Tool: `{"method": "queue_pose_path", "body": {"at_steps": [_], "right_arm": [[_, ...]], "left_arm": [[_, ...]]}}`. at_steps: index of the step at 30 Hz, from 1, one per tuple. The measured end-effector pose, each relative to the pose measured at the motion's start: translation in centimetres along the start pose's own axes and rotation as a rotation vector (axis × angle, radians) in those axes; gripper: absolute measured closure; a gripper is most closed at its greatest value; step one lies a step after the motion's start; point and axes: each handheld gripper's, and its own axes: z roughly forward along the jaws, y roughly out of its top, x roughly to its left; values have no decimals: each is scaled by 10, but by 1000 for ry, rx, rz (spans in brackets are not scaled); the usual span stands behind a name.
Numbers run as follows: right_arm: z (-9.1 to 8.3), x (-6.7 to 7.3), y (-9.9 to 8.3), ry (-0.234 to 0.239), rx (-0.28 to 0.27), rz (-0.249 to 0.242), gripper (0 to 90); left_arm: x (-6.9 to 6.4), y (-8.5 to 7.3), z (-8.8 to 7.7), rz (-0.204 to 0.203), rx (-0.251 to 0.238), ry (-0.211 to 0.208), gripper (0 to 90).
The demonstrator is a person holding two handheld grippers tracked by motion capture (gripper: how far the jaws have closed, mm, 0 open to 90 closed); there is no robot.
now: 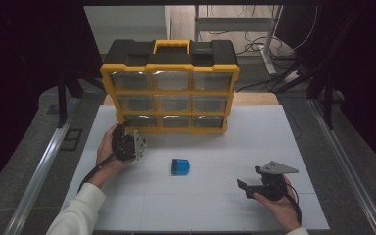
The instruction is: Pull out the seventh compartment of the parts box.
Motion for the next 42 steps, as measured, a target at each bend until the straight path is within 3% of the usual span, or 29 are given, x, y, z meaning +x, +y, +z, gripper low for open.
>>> {"method": "queue_pose_path", "body": {"at_steps": [14,19,42], "right_arm": [[0,0,0,0,0,-1,125],[0,0,0,0,0,-2,125],[0,0,0,0,2,0,126]], "left_arm": [[0,-1,7,11,-6,13,134],[1,1,10,49,14,27,133],[5,2,21,51,6,49,152]]}}
